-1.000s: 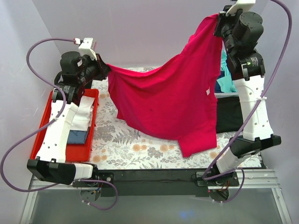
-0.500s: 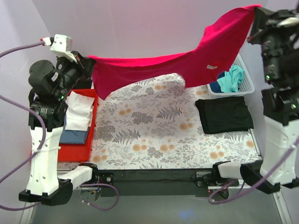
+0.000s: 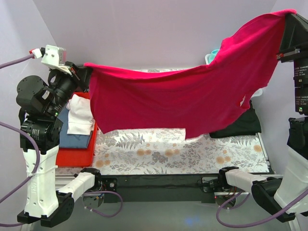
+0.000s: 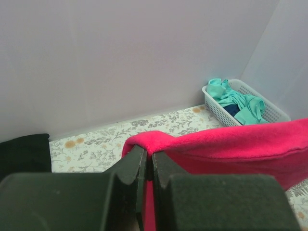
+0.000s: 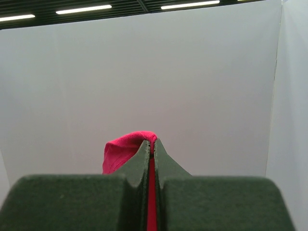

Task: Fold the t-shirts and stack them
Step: Flatten out the tshirt

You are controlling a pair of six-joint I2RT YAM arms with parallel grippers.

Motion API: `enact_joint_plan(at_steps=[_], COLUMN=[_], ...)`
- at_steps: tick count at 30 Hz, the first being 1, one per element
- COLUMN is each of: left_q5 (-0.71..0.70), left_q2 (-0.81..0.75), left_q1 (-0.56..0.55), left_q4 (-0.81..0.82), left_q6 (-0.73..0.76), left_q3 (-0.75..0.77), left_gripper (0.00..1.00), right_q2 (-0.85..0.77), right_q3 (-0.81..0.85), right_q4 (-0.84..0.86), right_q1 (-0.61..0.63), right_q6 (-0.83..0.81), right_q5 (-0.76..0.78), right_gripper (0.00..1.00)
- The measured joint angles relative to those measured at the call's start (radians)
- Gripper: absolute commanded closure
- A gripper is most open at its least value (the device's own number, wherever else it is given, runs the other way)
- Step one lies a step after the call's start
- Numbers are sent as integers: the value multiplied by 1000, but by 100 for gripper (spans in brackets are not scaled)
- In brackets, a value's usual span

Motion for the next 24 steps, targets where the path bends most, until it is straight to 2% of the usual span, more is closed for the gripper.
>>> enact_joint_plan(at_steps=[5, 8, 11, 13, 15, 20, 24], left_q5=[-16, -42, -90, -138, -190, -297, -311], left_q2=[21, 7, -1, 24, 80, 304, 527], left_q1=[0, 0, 0, 0, 0, 9, 35], left_q4=[10, 51, 84, 115, 136, 288, 435], left_q6=[-4, -35, -79, -111, -140, -198, -216], left_q3=[-24, -173, -401, -560, -657, -720, -614], left_gripper=[100, 100, 100, 100, 100, 100, 100], right_q2=[29, 23, 20, 85, 197, 470, 655], right_q3=[-38, -258, -570, -727, -811, -826, -663], right_q4=[20, 104, 206, 232, 247, 288, 321], right_q1=[0, 0, 0, 0, 0, -2, -16], right_q6=[16, 52, 81, 100, 111, 129, 131], right_q5=[-2, 15, 55, 84, 105, 139, 156], right_gripper=[99, 99, 99, 99, 99, 99, 99])
